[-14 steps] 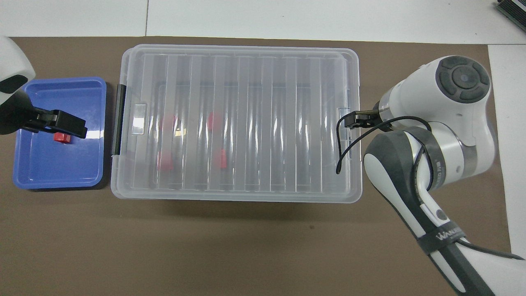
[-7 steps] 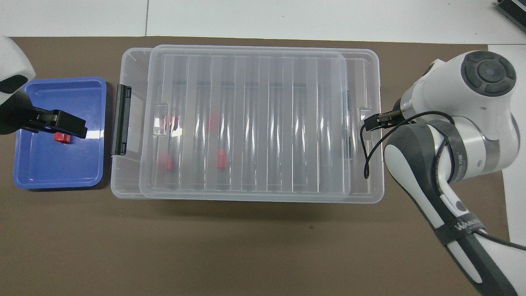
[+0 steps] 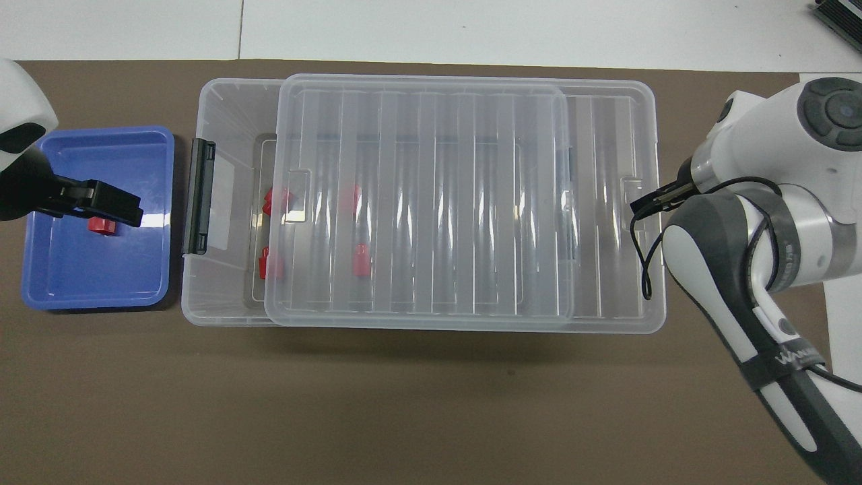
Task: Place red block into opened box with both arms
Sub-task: 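Slide the clear lid along the box with the right gripper, uncovering blocks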
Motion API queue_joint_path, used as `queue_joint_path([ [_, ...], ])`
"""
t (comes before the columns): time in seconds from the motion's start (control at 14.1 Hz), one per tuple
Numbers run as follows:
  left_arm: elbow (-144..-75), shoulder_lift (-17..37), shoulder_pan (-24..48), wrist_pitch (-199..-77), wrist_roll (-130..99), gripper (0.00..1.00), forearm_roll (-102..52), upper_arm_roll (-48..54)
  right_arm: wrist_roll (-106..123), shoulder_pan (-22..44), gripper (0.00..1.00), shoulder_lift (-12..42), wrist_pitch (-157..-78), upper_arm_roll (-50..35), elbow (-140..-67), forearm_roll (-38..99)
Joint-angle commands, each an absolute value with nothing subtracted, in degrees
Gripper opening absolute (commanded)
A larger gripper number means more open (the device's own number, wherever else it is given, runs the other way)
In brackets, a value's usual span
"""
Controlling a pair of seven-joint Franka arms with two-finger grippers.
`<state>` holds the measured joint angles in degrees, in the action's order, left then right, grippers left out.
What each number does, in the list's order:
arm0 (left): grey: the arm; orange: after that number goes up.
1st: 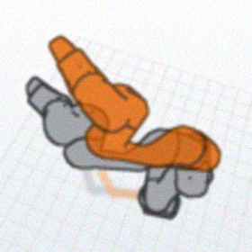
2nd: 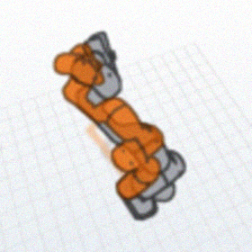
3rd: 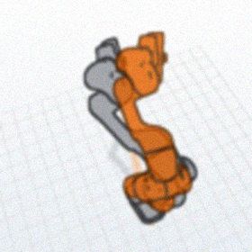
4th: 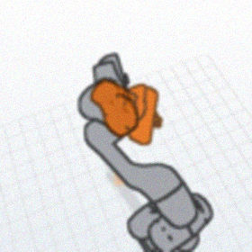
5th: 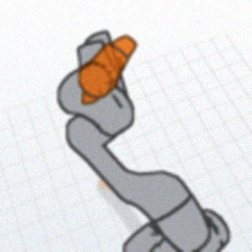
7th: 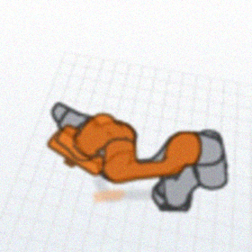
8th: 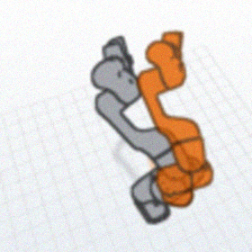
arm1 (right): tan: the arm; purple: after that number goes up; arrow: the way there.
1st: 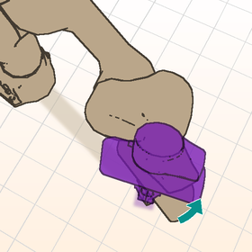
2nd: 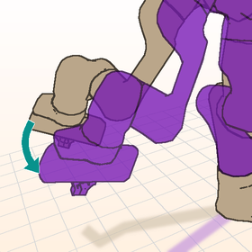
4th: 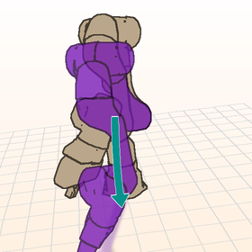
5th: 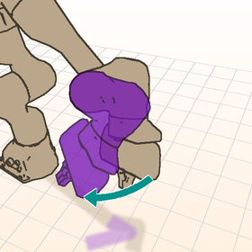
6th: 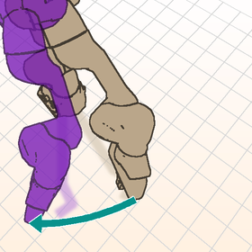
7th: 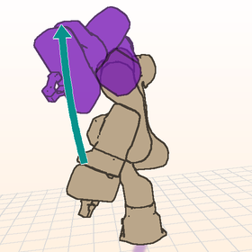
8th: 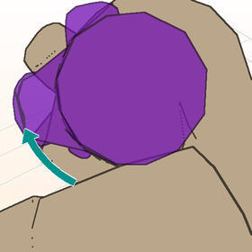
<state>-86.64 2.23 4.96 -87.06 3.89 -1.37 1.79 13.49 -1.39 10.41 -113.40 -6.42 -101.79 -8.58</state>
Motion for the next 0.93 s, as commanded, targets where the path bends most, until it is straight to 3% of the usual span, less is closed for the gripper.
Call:
queue_joint_path([
  [0.0, -87.6, 1.2, 5.2, -87.7, 3.8, 1.0, -0.8, 1.5, 20.9, -3.9, 1.0, 10.2, -112.4, -6.7, -101.6, -11.4],
  [0.85, -88.9, -0.2, 3.7, -84.7, 3.3, 1.0, -0.7, 1.5, 36.2, -9.3, 1.0, 10.4, -114.1, -6.7, -102.0, -12.9],
])
